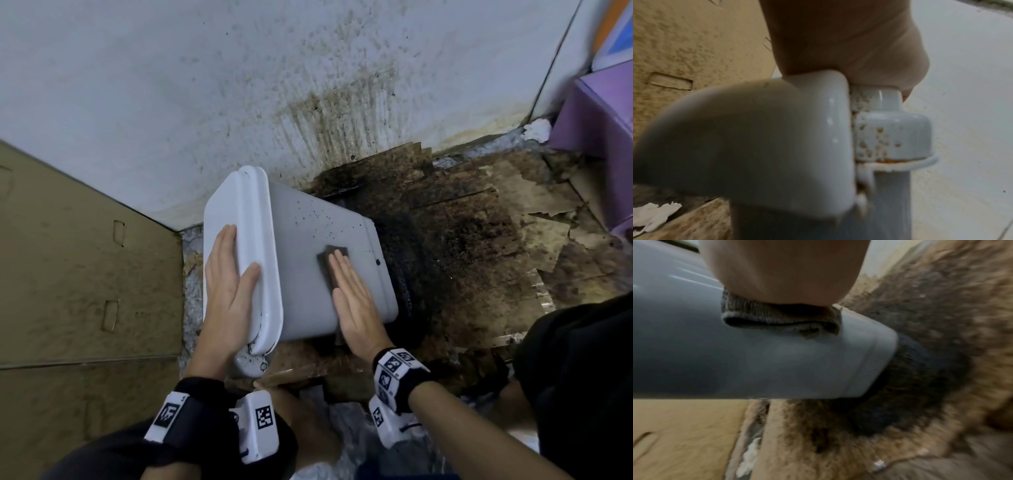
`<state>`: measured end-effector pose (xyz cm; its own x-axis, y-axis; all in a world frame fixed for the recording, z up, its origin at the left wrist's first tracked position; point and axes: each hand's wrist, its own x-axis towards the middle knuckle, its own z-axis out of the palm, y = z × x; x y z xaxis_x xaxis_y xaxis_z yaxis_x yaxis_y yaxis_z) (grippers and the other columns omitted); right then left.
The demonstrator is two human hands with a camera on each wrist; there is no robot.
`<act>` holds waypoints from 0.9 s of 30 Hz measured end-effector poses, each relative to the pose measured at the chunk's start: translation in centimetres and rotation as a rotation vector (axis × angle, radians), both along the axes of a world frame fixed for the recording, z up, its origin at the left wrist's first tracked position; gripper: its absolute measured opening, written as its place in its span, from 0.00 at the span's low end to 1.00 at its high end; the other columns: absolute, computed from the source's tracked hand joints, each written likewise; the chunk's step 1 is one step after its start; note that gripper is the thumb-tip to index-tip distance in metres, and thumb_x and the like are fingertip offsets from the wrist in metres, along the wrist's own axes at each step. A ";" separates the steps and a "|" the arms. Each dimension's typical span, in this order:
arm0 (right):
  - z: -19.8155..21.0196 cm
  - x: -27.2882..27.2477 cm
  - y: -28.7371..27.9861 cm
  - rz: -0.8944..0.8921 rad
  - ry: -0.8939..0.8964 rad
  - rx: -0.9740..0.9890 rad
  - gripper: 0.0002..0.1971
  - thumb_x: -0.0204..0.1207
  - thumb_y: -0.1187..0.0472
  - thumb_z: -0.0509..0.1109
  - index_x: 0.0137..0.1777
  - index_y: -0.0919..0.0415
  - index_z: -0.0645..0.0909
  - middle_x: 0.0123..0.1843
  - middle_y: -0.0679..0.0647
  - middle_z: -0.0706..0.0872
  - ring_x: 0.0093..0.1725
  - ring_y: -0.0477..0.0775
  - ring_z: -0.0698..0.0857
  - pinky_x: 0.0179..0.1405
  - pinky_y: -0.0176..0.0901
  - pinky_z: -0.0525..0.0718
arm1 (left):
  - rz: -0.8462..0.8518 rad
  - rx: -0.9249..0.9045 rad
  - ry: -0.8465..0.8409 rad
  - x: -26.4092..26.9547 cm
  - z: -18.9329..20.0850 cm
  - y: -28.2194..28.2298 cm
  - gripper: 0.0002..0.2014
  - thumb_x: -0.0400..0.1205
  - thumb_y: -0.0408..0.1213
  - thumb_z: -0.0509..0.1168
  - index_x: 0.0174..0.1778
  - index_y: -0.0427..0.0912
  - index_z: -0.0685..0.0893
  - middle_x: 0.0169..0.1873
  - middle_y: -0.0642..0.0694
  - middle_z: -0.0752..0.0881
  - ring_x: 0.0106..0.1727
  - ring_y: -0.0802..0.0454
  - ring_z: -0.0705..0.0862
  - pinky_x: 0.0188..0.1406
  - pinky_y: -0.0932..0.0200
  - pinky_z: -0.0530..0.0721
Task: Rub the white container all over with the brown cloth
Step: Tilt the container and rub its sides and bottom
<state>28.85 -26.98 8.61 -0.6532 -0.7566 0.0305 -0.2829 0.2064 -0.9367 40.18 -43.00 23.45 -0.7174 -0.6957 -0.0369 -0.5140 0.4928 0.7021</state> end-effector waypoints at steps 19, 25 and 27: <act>1.3 0.0 -2.8 -0.286 -0.421 0.305 0.29 0.93 0.58 0.45 0.91 0.59 0.44 0.93 0.53 0.44 0.92 0.52 0.40 0.90 0.49 0.37 | 0.005 -0.022 -0.022 -0.7 0.2 0.6 0.33 0.90 0.54 0.50 0.93 0.55 0.52 0.91 0.62 0.53 0.89 0.70 0.47 0.88 0.60 0.46; 8.7 3.3 -4.1 -0.078 -0.250 0.037 0.31 0.89 0.50 0.42 0.92 0.48 0.44 0.92 0.43 0.42 0.89 0.37 0.36 0.89 0.44 0.38 | -0.001 -0.039 -0.032 -0.9 0.2 0.7 0.34 0.90 0.55 0.50 0.93 0.54 0.52 0.91 0.61 0.52 0.89 0.70 0.47 0.88 0.59 0.46; 9.1 3.6 -3.8 -0.019 -0.188 -0.025 0.32 0.87 0.47 0.40 0.91 0.47 0.46 0.93 0.41 0.44 0.89 0.34 0.38 0.89 0.44 0.40 | -0.012 -0.053 -0.036 -0.8 0.0 0.6 0.34 0.90 0.56 0.50 0.93 0.57 0.51 0.92 0.61 0.51 0.89 0.70 0.46 0.89 0.57 0.45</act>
<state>32.43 -30.82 17.70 -0.6631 -0.7449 -0.0743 -0.0992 0.1858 -0.9776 39.40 -42.36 23.46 -0.7246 -0.6886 -0.0261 -0.5324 0.5354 0.6556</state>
